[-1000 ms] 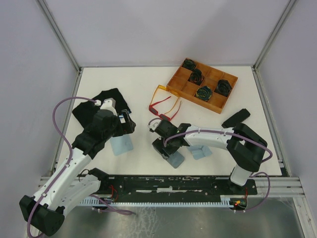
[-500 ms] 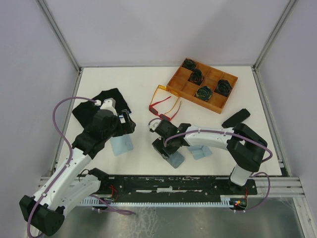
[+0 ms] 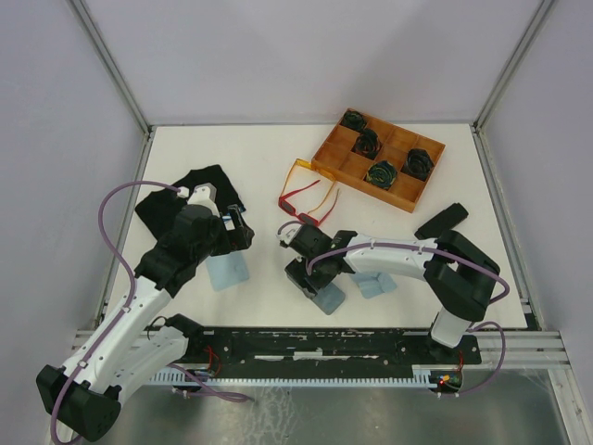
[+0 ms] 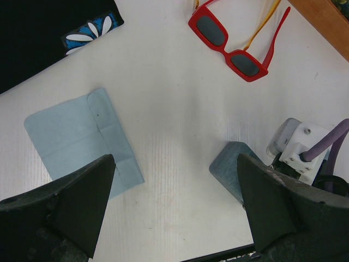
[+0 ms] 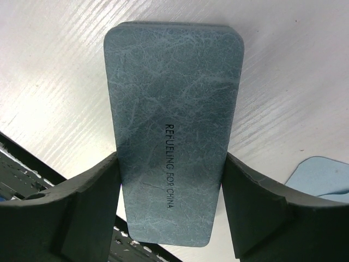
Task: Organize the sunglasses
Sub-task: Pick up the sunglasses case from the center of the board, then open the sunglasses case.
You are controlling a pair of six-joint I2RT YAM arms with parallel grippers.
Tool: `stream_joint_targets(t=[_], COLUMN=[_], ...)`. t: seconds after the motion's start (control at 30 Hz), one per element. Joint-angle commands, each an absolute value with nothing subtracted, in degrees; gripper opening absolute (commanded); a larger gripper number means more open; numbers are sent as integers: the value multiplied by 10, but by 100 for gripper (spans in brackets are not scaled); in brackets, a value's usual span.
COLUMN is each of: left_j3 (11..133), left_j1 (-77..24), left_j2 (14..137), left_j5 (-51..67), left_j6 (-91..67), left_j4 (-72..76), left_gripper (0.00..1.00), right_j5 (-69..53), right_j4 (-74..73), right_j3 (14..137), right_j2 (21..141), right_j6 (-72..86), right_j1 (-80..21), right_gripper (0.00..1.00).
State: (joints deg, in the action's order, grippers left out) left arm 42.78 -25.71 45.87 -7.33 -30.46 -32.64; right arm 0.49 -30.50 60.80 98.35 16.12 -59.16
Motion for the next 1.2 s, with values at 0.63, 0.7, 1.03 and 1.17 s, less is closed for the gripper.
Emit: stream_joint_targets(t=[0.63, 0.7, 1.03, 1.17], left_j3=[368, 348, 269, 272], left_j1=[-255, -256, -273, -291], left_j2=[325, 325, 299, 308], left_j5=[56, 85, 198, 208], left_j6=[-322, -333, -415, -415], left_j4=[-150, -103, 93, 108], left_gripper=[99, 99, 99, 99], right_j5=[-62, -70, -72, -120], right_j4=[-14, 52, 152, 213], right_j3=[478, 449, 421, 425], right_j2=[633, 608, 572, 598], right_j6=[342, 380, 472, 489], right_j1=[-502, -490, -457, -457], right_gripper=[0, 0, 0, 0])
